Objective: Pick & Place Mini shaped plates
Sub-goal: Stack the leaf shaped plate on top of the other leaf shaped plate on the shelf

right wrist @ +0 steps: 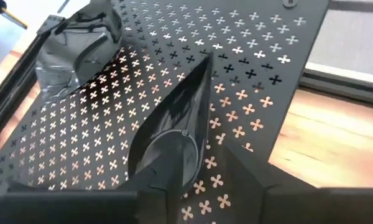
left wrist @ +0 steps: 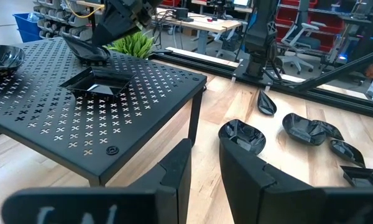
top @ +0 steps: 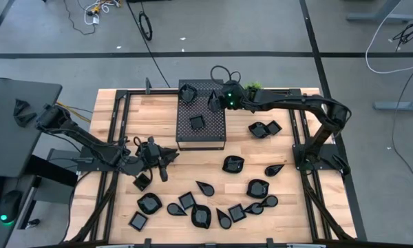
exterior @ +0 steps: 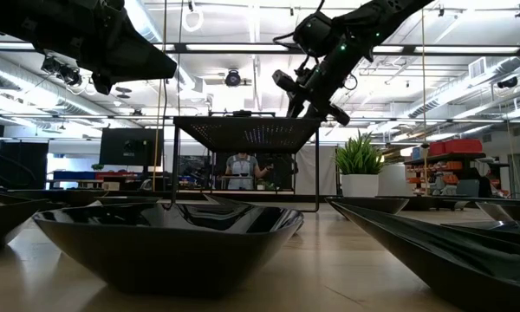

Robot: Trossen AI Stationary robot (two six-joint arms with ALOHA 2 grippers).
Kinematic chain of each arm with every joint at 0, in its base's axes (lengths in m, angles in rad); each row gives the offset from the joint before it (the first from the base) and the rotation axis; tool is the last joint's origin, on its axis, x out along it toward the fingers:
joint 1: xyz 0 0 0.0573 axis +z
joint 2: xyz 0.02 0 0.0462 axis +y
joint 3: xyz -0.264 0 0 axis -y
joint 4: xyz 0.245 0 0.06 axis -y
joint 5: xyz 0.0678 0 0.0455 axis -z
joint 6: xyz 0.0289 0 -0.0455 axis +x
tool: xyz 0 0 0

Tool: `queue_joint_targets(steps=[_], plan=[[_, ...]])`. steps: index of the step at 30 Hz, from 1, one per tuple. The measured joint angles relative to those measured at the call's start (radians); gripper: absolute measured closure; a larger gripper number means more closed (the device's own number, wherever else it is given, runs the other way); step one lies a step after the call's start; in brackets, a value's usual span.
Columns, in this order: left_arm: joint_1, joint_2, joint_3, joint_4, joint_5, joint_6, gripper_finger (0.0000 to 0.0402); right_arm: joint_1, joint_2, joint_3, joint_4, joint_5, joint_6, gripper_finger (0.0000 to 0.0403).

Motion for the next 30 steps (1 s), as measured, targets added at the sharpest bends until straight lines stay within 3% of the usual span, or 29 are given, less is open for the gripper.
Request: queue_joint_targets(steps=[7,13,18,25,30], plan=[[0.000,0.000,0.000,0.000,0.001,-0.001,0.0314,0.042,-0.095,0.000,-0.072,0.010,-0.189,0.0280],[0.000,0.000,0.000,-0.002,0.001,-0.019,0.0314,0.223,-0.204,-0.039,-0.315,0.150,-0.285,0.0280],[0.000,0.005,0.000,-0.006,0.002,-0.027,0.0314,0.394,-0.293,-0.197,-0.385,0.210,-0.288,0.0282],[0.000,0.018,0.000,-0.008,0.000,-0.052,0.0314,0.584,-0.390,-0.453,-0.382,0.187,-0.010,0.0282],[0.000,0.018,0.000,-0.009,-0.003,-0.052,0.0314,0.637,-0.418,-0.585,-0.386,0.186,0.180,0.0282]])
